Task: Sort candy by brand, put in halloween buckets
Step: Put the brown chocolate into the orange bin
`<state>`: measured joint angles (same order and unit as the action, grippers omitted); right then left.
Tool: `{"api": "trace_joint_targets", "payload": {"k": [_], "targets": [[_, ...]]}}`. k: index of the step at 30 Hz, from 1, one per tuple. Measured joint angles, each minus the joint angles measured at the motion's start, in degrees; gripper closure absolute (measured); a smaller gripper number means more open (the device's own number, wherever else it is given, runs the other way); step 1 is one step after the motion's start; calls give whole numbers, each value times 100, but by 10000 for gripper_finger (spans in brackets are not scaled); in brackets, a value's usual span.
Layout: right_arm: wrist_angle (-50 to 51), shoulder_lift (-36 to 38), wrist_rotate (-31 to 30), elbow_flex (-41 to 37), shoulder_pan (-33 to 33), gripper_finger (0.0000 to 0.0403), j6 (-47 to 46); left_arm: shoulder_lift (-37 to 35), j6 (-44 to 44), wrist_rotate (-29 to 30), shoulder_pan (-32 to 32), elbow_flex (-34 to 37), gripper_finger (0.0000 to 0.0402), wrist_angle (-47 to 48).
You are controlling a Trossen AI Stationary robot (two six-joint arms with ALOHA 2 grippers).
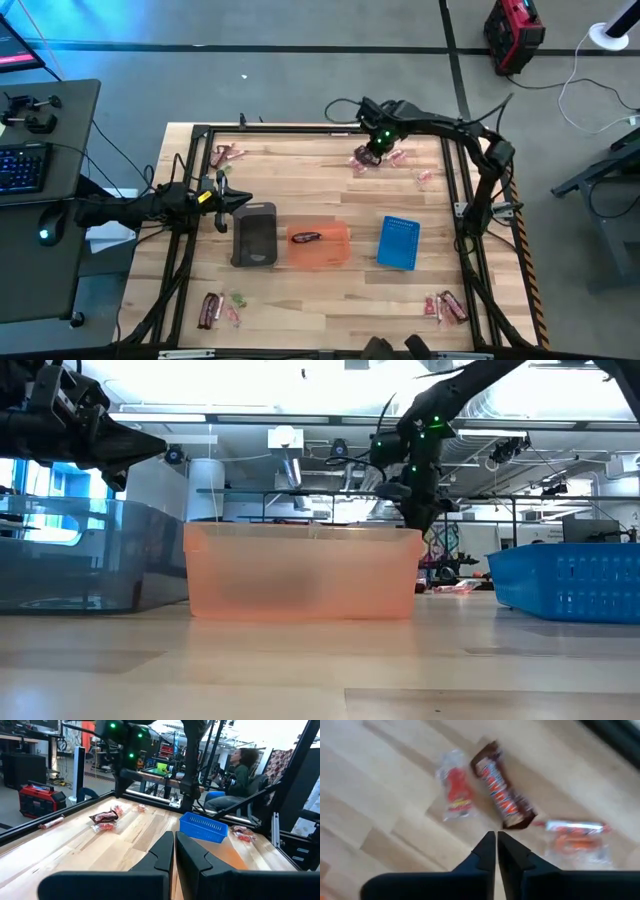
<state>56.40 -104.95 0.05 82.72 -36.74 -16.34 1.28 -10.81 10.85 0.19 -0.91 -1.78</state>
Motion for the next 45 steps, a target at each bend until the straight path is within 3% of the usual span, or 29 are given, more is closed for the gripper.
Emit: {"api": "trace_joint_targets", "payload": {"k": [12,19,30,33,36,42,45], "targets": [[-142,-433,162,8,-287,177,1895,0,0,0,2,0,394,0],[-343,-707,36,2,-289,144,2840,0,1,0,1,0,394,1],[-433,-1313,-42,-5,-307,144,3335,0,2,0,1,0,394,0],[-415,-1374,5,4,-309,160,3323,0,0,0,0,0,394,0],[-401,-1360,-32,7,-309,207,3323,0,0,-1,2,0,394,0],[-341,-1062,-111,-16,-417,362,3305,0,2,0,0,0,394,1],[-336,-745,-134,-16,-506,370,3158,0,0,0,1,0,394,0]]}}
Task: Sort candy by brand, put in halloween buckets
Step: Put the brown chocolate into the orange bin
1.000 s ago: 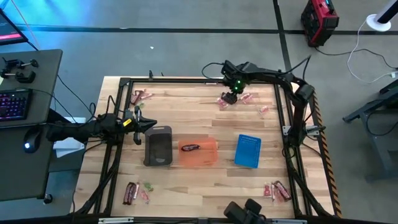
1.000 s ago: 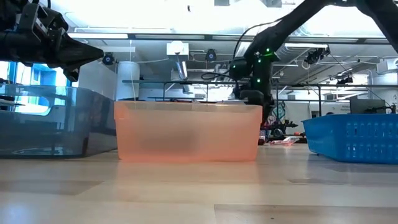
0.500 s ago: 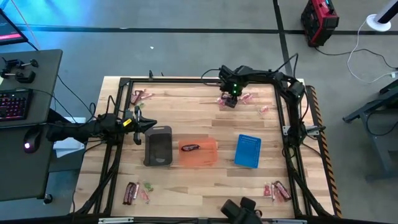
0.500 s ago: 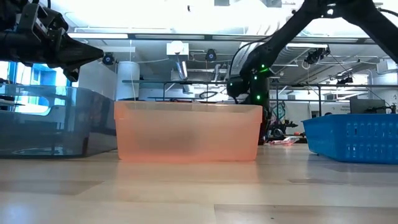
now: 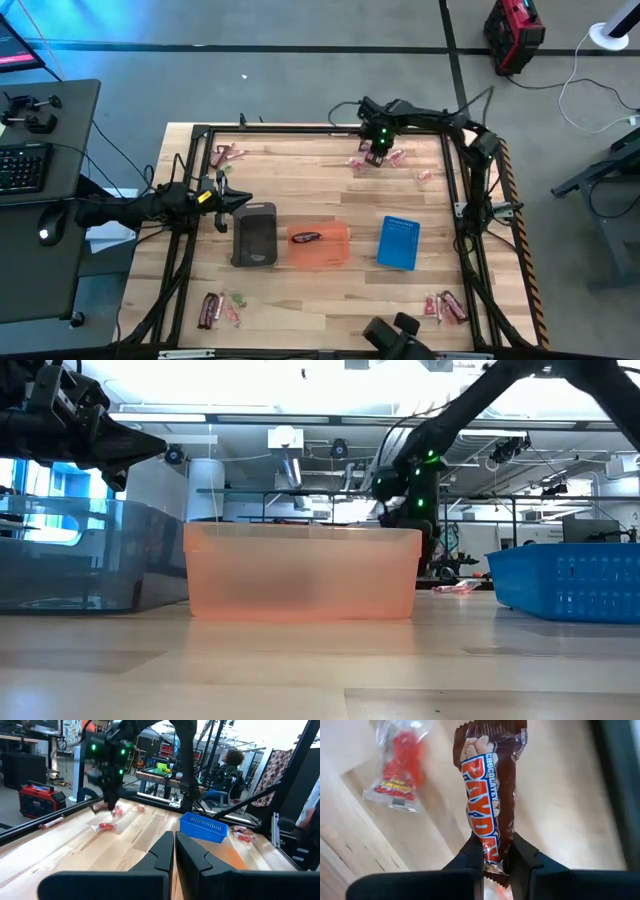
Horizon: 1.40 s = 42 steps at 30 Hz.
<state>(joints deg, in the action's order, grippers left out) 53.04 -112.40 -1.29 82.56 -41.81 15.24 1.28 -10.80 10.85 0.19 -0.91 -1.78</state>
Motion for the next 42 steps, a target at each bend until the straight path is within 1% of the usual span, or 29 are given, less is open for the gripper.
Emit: {"api": "trace_joint_targets", "payload": {"k": [2,4,6,8,10,12,16,20,23,25,28,33,38,42], "targets": [[6,303,44,0,-29,363,-138,0,2,0,1,0,394,0],[1,672,219,2,-15,343,-313,0,0,0,1,0,394,0],[-21,1005,727,4,53,331,-713,0,1,0,0,0,394,0],[-105,1282,1463,4,230,329,-1256,0,0,0,0,0,394,0],[-212,1512,2083,7,563,335,-1828,0,2,0,-1,0,394,0],[-273,1658,2372,9,1030,344,-2226,0,0,0,0,0,394,1],[-254,1695,2401,9,2191,353,-2587,0,0,0,-1,0,394,0],[-535,1532,2366,9,3340,338,-2924,0,0,0,-1,0,394,0],[-955,1385,1929,9,3992,321,-3144,0,0,0,-1,0,394,2],[-1222,1262,1568,9,4286,312,-3360,0,2,0,-1,0,394,1],[-1408,1019,1264,9,4505,301,-3731,0,0,1,-1,0,394,0],[-1432,649,1319,9,4633,278,-4325,0,2,0,-1,0,394,2],[-1414,542,1451,17,4754,231,-4501,0,2,0,1,0,394,0],[-811,557,1459,358,4701,200,-4325,0,2,0,1,0,394,0]]}}
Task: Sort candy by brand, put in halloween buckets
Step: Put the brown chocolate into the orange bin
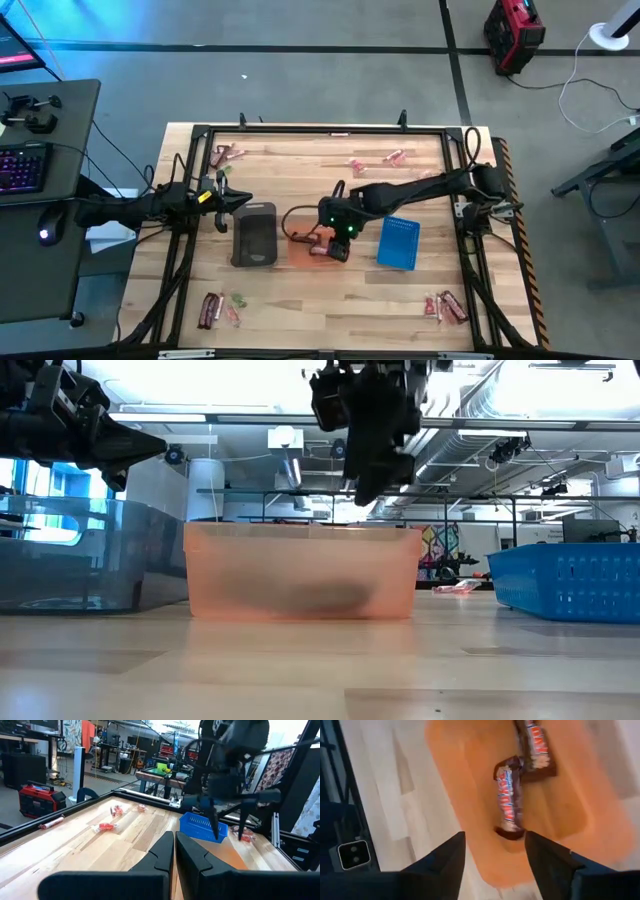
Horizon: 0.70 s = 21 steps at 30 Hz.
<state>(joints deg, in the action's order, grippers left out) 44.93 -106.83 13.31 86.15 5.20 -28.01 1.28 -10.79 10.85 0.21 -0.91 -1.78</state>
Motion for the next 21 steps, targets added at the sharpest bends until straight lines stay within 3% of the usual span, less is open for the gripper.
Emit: {"api": "trace_joint_targets", "payload": {"k": [5,9,12,21], "targets": [[1474,37,-248,618,-26,190,317,0,-2,0,0,0,394,1],[2312,152,-517,454,152,190,187,0,-2,0,-2,0,394,2],[2616,494,-269,-275,379,190,-211,0,0,0,-2,0,394,0],[2311,2437,1415,-3031,1608,190,-2353,0,-2,0,0,0,394,0]]}}
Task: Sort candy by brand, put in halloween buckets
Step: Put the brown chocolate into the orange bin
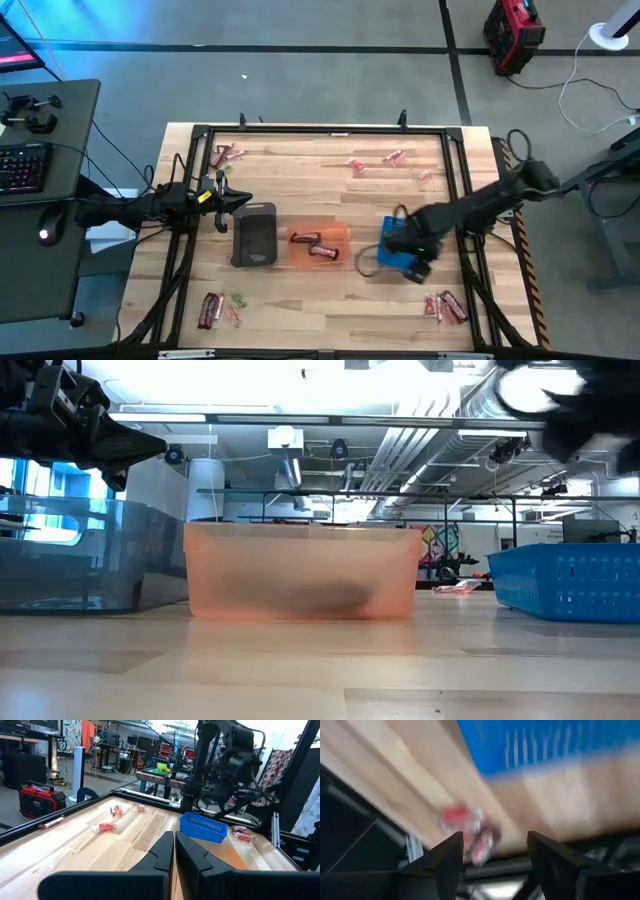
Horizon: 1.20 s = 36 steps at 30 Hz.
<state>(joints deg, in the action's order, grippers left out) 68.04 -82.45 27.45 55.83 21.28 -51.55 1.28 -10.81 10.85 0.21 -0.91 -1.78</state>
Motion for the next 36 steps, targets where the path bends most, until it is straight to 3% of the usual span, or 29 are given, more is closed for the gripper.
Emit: {"api": "trace_joint_targets", "payload": {"k": [8,14,18,26,31,36], "targets": [[-1446,438,640,-1423,923,190,-460,0,0,0,-2,0,394,0],[-2156,422,679,-2081,1152,190,-1435,0,2,0,0,0,394,0],[-2676,422,1028,-2428,1303,190,-1841,0,2,0,-1,0,394,0],[-3725,416,1218,-2668,1563,190,-2367,0,1,0,-2,0,394,0],[-3701,191,1175,-2673,1697,191,-2455,0,3,0,0,0,394,0],[-3724,-65,1210,-2673,1800,229,-2454,0,1,0,-2,0,394,0]]}}
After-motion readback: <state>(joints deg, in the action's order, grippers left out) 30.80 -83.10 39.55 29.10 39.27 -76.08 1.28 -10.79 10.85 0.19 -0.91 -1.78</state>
